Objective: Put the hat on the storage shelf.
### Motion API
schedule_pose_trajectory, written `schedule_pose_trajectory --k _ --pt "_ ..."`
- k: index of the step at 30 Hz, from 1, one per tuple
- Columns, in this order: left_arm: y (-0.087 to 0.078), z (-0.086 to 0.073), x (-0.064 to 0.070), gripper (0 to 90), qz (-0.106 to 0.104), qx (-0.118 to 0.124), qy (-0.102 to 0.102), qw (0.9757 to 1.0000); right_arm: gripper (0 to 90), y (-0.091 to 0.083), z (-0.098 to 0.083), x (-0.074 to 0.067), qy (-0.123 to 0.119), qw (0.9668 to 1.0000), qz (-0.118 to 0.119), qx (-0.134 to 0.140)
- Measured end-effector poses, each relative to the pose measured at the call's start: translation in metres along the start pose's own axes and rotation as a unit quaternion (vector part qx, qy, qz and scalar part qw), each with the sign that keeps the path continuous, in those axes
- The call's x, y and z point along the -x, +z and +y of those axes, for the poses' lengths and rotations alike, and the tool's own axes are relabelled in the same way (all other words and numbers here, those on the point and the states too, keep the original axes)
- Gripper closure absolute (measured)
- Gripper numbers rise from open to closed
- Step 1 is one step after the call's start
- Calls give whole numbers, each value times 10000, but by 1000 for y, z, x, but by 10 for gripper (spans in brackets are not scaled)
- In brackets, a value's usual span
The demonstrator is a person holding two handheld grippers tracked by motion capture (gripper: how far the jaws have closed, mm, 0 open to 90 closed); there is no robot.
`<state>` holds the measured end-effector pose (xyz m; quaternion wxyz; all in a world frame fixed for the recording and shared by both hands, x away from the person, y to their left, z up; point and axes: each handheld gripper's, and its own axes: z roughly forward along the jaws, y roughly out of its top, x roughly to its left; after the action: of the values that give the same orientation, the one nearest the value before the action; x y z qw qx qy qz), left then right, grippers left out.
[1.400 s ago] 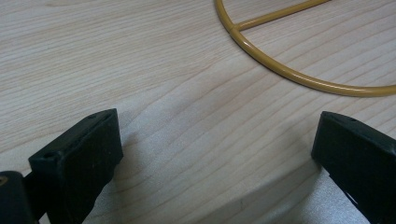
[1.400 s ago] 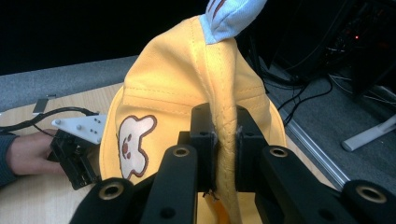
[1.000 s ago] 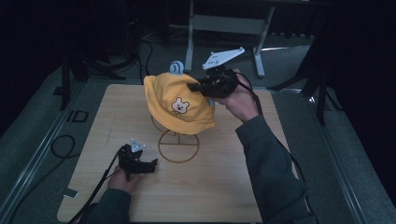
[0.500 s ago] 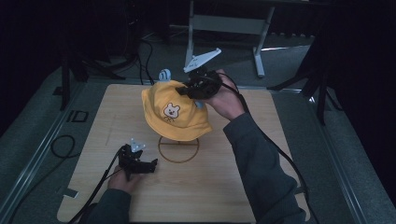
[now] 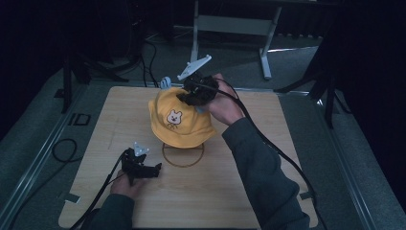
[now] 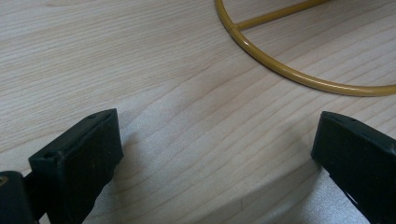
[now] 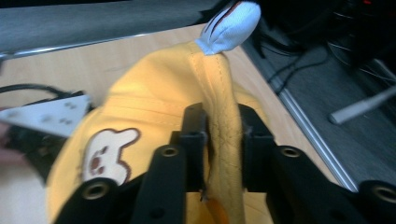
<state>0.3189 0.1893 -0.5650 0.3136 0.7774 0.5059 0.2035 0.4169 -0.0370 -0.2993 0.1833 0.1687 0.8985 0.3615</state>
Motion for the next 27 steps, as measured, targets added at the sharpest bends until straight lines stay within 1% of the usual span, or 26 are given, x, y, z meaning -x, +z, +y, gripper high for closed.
schedule_pose_trajectory --k 1,3,4,6,10,12,15,16,17,19,21,23,25,26,27 --pt "0 0 0 19 -1 -2 1 10000 664 1 0 1 93 10000 10 26" --pt "0 0 0 19 -2 1 -1 10000 559 1 0 1 178 9998 17 107" --pt "0 0 0 19 0 1 -1 10000 518 0 0 1 215 9996 59 173" --pt "0 0 0 19 2 1 0 10000 492 -4 1 1 272 9991 109 315" --pt "0 0 0 19 0 0 -1 10000 501 -15 1 3 352 9977 168 562" --pt "0 0 0 19 1 1 0 10000 535 -20 1 4 350 9973 140 631" --pt "0 0 0 19 1 1 0 10000 751 -26 -2 5 322 9972 35 674" --pt "0 0 0 19 1 1 0 10000 787 -27 -4 6 353 9972 63 660" --pt "0 0 0 19 1 0 2 10000 803 -27 -5 7 346 9972 103 658" --pt "0 0 0 19 4 12 -12 10000 811 -25 -7 8 369 9969 218 663" --pt "0 0 0 19 6 10 -8 10000 800 -25 -8 6 322 9968 287 677" --pt "0 0 0 19 6 9 -6 10000 736 -27 -8 5 295 9960 268 796" --pt "0 0 0 19 1 10 -8 10000 682 -33 -8 5 346 9943 297 960" --pt "0 0 0 19 1 9 -9 10000 660 -37 -8 5 353 9940 255 1007" --pt "0 0 0 19 1 9 -9 10000 660 -37 -8 5 353 9940 255 1007"
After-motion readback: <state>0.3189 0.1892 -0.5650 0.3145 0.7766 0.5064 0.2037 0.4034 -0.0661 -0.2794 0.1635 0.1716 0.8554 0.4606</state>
